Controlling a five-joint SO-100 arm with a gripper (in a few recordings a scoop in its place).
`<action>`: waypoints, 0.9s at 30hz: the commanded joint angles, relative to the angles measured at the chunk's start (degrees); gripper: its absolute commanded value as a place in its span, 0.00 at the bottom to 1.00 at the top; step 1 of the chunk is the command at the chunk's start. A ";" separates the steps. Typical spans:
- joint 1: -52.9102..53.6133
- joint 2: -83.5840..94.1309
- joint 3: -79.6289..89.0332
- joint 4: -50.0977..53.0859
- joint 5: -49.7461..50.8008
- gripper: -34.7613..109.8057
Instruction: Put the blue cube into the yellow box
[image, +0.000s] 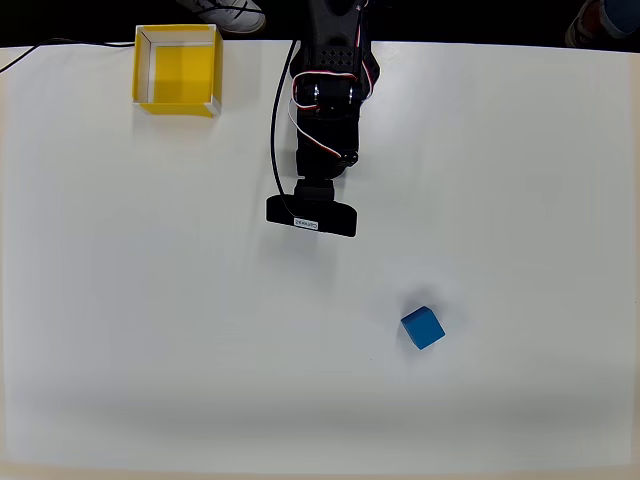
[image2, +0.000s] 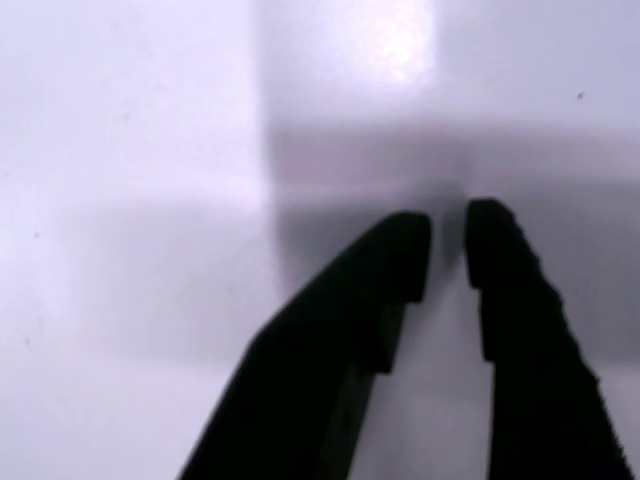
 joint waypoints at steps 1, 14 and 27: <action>-2.64 1.32 1.49 0.97 0.62 0.24; -2.20 -3.43 1.32 -5.36 -4.57 0.26; -5.10 -35.33 -13.10 -50.98 0.44 0.49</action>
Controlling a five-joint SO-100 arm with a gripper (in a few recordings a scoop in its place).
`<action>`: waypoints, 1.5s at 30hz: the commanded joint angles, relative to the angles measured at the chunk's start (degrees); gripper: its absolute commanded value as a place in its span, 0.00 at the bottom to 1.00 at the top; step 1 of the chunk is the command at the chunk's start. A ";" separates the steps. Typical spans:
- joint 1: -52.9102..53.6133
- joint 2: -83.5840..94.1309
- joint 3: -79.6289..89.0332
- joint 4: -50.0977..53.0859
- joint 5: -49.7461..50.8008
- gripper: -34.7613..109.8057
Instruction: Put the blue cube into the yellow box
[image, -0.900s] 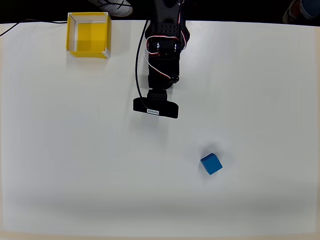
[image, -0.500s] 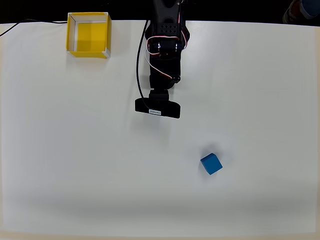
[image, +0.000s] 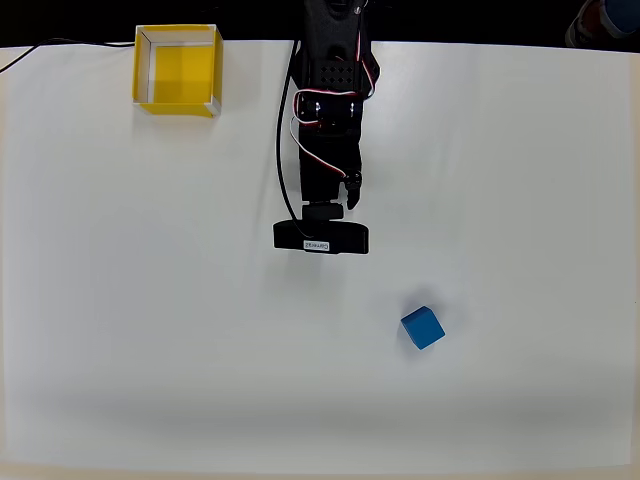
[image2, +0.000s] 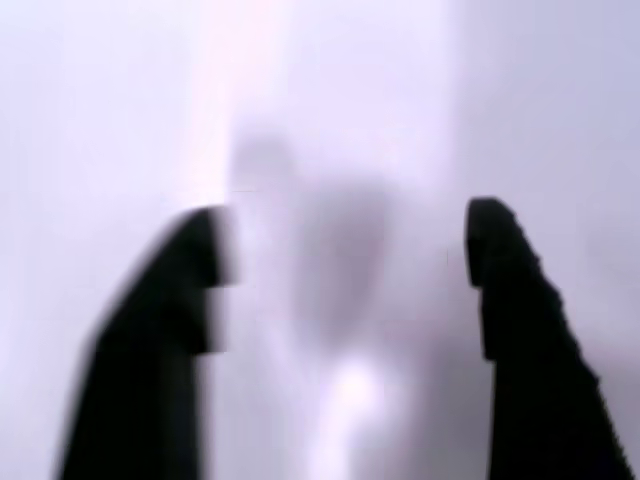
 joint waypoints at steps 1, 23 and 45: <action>-2.11 -8.17 -9.05 -13.54 2.46 0.51; -9.76 -50.10 -27.86 -56.78 4.83 0.59; -14.68 -78.13 -43.15 -71.89 1.58 0.59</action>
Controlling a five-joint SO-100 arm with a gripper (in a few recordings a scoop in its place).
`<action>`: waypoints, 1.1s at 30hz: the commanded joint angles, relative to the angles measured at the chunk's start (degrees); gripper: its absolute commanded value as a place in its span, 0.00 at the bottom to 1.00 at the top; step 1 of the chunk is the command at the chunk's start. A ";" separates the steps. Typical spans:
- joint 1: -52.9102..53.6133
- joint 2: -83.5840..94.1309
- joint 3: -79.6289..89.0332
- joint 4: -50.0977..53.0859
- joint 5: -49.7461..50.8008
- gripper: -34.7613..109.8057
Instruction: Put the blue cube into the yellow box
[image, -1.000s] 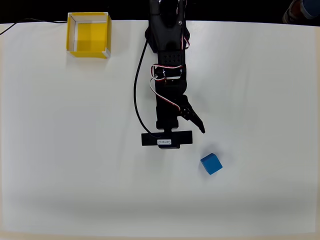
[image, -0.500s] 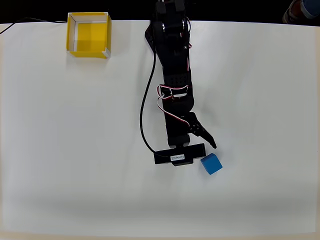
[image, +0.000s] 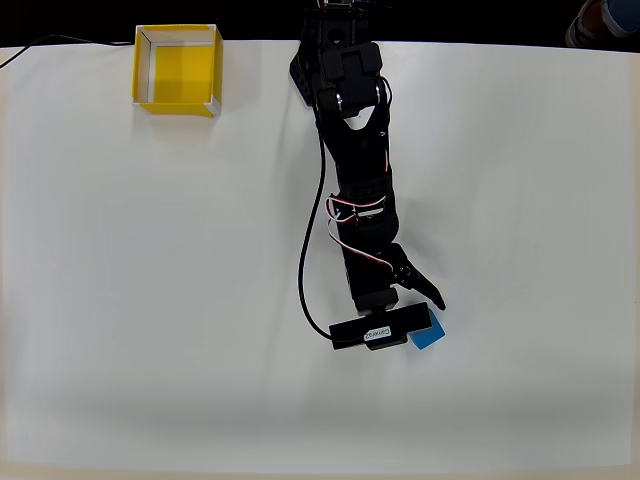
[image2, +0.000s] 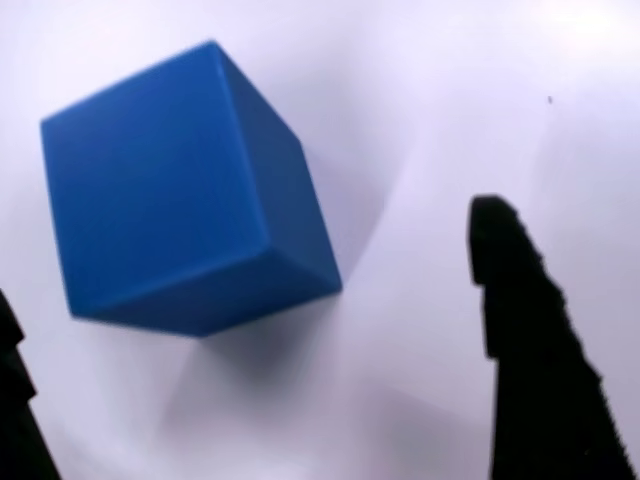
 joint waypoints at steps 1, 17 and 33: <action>-1.23 -0.70 -7.21 -4.39 -1.05 0.59; -4.22 -13.80 -17.58 -7.12 -0.97 0.58; -6.15 -19.34 -21.45 -7.82 -5.27 0.46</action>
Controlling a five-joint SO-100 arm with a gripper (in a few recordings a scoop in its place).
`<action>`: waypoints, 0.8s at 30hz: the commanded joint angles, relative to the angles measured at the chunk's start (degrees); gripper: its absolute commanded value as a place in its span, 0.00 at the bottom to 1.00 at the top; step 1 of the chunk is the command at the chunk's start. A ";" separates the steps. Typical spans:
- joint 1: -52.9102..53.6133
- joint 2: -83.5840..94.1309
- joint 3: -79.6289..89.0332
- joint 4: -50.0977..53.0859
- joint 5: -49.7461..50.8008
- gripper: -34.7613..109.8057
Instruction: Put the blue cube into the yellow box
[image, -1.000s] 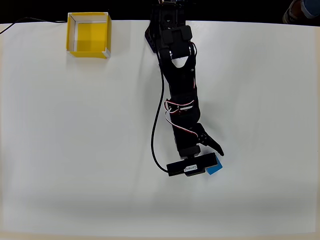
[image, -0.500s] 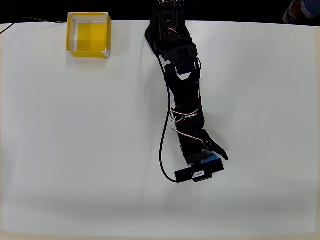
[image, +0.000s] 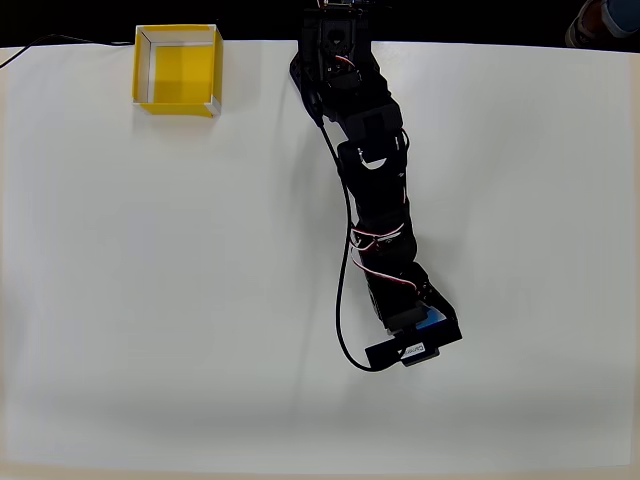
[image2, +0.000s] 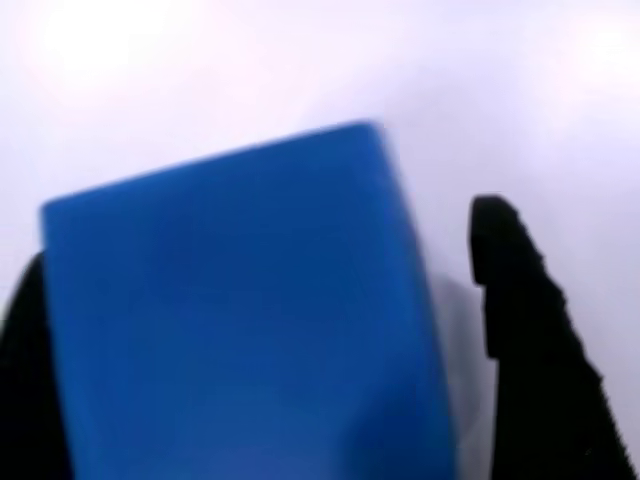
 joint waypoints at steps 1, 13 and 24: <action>-0.79 2.72 -4.66 -1.41 -3.16 0.44; 3.16 7.12 -4.92 5.80 -7.73 0.30; 19.42 23.82 -18.19 36.65 -3.43 0.29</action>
